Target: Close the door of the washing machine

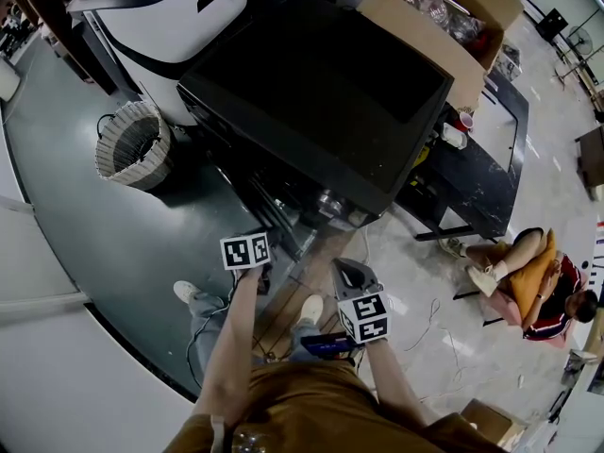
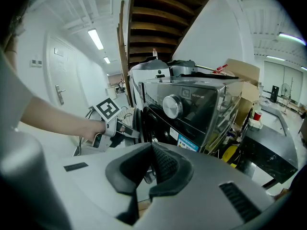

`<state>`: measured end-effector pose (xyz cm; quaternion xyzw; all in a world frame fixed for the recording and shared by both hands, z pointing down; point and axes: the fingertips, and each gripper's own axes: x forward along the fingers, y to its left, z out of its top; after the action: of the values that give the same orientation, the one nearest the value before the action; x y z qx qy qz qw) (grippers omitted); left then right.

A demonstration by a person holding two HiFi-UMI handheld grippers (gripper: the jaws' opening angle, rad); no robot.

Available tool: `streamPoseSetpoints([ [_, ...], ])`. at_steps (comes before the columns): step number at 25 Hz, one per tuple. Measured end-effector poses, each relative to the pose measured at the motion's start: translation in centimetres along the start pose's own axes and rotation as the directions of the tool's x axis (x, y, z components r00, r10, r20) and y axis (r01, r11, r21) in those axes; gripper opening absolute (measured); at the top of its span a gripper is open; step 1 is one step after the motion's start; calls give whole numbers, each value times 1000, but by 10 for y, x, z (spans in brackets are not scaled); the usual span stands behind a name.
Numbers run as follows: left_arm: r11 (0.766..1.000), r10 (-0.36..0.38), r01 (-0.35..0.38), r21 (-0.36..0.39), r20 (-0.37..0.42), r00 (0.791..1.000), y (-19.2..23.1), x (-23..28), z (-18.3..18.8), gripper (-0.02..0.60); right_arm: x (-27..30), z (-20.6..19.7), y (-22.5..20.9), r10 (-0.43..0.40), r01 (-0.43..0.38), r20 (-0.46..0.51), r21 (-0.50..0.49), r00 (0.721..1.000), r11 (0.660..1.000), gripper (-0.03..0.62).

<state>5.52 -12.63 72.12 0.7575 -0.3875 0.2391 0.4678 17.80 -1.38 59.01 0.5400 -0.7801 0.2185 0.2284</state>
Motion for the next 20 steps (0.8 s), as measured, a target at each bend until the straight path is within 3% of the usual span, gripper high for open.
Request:
streamPoseSetpoints([
  [20,999,-44,44,2,21,999,-22,25,17,204,-15,-4,-23,-42,42,11,8,999,999,12],
])
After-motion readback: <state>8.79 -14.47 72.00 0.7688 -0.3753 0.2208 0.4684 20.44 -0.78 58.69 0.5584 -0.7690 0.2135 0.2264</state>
